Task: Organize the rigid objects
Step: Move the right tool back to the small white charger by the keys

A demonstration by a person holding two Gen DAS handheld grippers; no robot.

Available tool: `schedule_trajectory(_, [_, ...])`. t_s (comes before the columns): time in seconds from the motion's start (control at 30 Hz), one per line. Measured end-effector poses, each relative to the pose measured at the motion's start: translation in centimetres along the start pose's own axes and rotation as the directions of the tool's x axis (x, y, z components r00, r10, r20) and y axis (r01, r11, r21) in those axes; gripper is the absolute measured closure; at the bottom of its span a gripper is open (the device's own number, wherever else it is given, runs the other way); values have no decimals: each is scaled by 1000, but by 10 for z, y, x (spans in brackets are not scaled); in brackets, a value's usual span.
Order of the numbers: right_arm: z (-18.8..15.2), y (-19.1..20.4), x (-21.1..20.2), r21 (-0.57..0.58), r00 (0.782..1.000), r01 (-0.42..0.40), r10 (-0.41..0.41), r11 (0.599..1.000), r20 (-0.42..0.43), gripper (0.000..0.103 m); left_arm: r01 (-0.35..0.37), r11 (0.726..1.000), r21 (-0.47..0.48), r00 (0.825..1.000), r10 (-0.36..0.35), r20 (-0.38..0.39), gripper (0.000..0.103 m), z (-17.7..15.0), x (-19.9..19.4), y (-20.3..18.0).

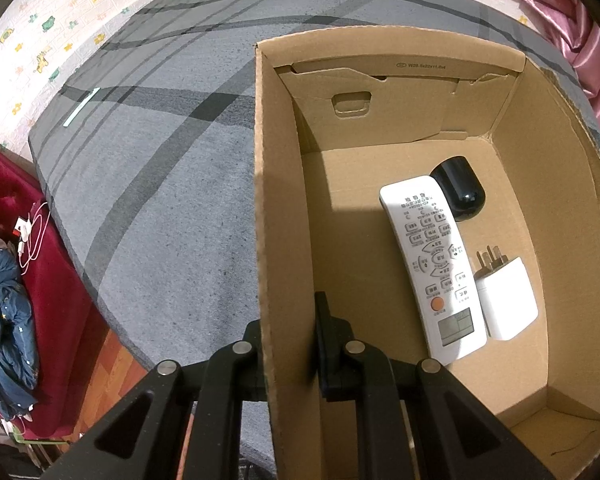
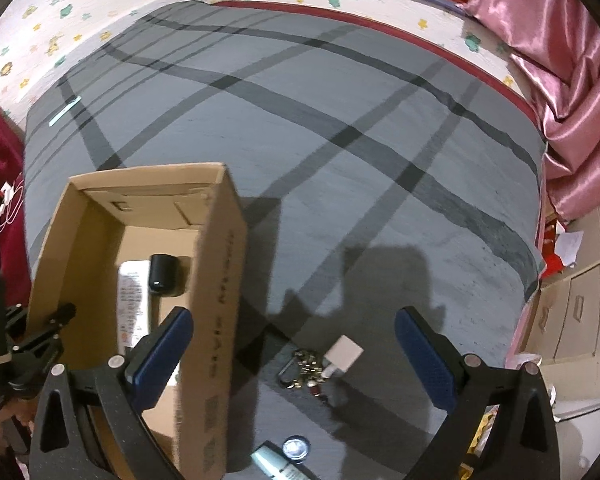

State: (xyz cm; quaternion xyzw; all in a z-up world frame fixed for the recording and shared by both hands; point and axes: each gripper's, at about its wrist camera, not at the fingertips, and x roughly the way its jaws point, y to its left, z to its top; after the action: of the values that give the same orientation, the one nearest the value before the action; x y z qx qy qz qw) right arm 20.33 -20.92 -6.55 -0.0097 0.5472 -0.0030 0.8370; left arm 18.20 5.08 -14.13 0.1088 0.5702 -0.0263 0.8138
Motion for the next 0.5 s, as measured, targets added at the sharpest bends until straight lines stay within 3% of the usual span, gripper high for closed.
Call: schedule_trajectory(0.5, [-21,-43,56,85,993,60,-51,995,-102,0,-11,1000,4,1000,11,8,89,-1,-2,-4])
